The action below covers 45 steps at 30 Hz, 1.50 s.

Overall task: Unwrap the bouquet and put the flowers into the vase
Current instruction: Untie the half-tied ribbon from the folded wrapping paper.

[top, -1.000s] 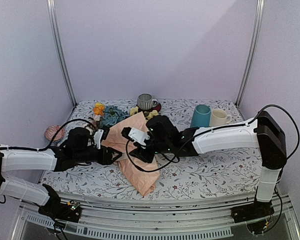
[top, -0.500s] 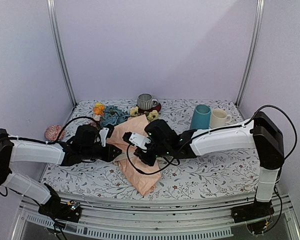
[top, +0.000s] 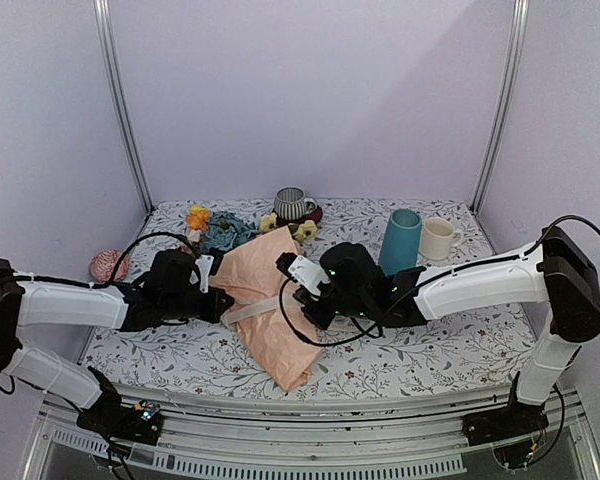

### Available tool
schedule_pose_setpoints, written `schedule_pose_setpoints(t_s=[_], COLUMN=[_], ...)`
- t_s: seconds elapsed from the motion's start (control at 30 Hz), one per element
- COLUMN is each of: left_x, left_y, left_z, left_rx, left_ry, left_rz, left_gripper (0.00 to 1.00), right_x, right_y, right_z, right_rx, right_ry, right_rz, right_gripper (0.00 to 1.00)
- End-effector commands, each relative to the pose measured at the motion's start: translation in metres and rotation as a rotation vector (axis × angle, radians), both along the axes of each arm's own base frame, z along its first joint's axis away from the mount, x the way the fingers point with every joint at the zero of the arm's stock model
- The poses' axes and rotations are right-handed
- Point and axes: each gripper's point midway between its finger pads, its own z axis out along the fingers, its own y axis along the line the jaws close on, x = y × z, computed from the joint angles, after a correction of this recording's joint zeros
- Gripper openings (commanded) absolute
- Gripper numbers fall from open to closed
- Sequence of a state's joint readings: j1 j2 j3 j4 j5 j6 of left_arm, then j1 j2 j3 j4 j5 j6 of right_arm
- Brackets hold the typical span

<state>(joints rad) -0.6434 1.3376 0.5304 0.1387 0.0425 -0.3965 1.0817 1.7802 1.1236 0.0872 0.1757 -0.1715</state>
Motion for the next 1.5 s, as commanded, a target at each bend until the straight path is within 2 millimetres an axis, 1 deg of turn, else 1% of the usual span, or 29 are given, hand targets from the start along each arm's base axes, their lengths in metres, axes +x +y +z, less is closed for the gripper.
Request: schedule_pose_setpoints(t_s=[0.0,0.07,0.13,0.2,0.27,0.4,0.5,0.57,0.63,0.7,0.77,0.8,0.83,0.87,0.9,0.97,1.0,1.07,1.13,1.27,1.4,1.47], left_x=[-0.007,-0.008,-0.009,-0.009,-0.010,-0.010,-0.011,-0.012,-0.012,-0.012,-0.012,-0.012,-0.012,-0.012,-0.012,-0.012,-0.012,-0.012,-0.012,-0.012,-0.012,-0.012], left_y=[0.008,0.009,0.010,0.010,0.011,0.011,0.012,0.012,0.011,0.012,0.012,0.012,0.012,0.011,0.011,0.011,0.011,0.010,0.010,0.009,0.009,0.009], left_z=[-0.003,-0.002,-0.001,0.000,0.000,0.001,0.002,0.002,0.003,0.003,0.004,0.005,0.006,0.007,0.008,0.009,0.009,0.009,0.010,0.010,0.010,0.012], left_rx=[0.020,0.018,0.015,0.013,0.011,0.011,0.005,0.004,0.000,0.001,0.000,-0.001,-0.003,-0.006,-0.007,-0.011,-0.011,-0.015,-0.020,-0.020,-0.019,-0.022], left_ry=[0.007,0.006,0.004,0.001,0.002,0.002,0.000,0.000,0.000,0.001,0.001,-0.001,-0.003,-0.004,-0.006,-0.007,-0.007,-0.008,-0.008,-0.007,-0.007,-0.009], left_rz=[0.024,0.025,0.027,0.029,0.030,0.031,0.032,0.032,0.030,0.029,0.031,0.030,0.031,0.030,0.031,0.030,0.030,0.028,0.028,0.027,0.025,0.022], left_gripper=[0.00,0.00,0.00,0.00,0.00,0.00,0.00,0.00,0.00,0.00,0.00,0.00,0.00,0.00,0.00,0.00,0.00,0.00,0.00,0.00,0.00,0.00], right_x=[0.024,0.031,0.034,0.037,0.035,0.031,0.028,0.026,0.025,0.026,0.029,0.030,0.029,0.026,0.020,0.009,0.002,-0.011,-0.025,-0.037,-0.035,-0.028], right_y=[-0.036,-0.056,-0.076,-0.094,-0.107,-0.124,-0.132,-0.137,-0.142,-0.146,-0.149,-0.148,-0.143,-0.134,-0.121,-0.100,-0.088,-0.065,-0.040,-0.002,0.018,0.024], right_z=[0.022,0.022,0.018,0.011,0.001,-0.024,-0.043,-0.050,-0.050,-0.042,-0.027,-0.018,-0.008,0.002,0.015,0.035,0.044,0.054,0.055,0.038,0.025,0.023], right_rx=[0.116,0.139,0.174,0.195,0.187,0.136,0.094,0.090,0.096,0.113,0.140,0.160,0.181,0.208,0.219,0.243,0.237,0.221,0.181,0.092,0.059,0.050], right_ry=[0.001,0.004,0.030,0.060,0.086,0.130,0.165,0.179,0.177,0.157,0.120,0.100,0.092,0.090,0.074,0.045,0.018,-0.015,-0.016,0.022,0.029,0.025], right_rz=[-0.196,-0.270,-0.344,-0.410,-0.443,-0.506,-0.542,-0.563,-0.578,-0.593,-0.606,-0.594,-0.558,-0.501,-0.404,-0.268,-0.190,-0.074,0.049,0.164,0.178,0.158], right_gripper=[0.07,0.08,0.09,0.11,0.14,0.15,0.15,0.16,0.18,0.37,0.57,0.65,0.67,0.69,0.69,0.69,0.69,0.68,0.66,0.59,0.58,0.58])
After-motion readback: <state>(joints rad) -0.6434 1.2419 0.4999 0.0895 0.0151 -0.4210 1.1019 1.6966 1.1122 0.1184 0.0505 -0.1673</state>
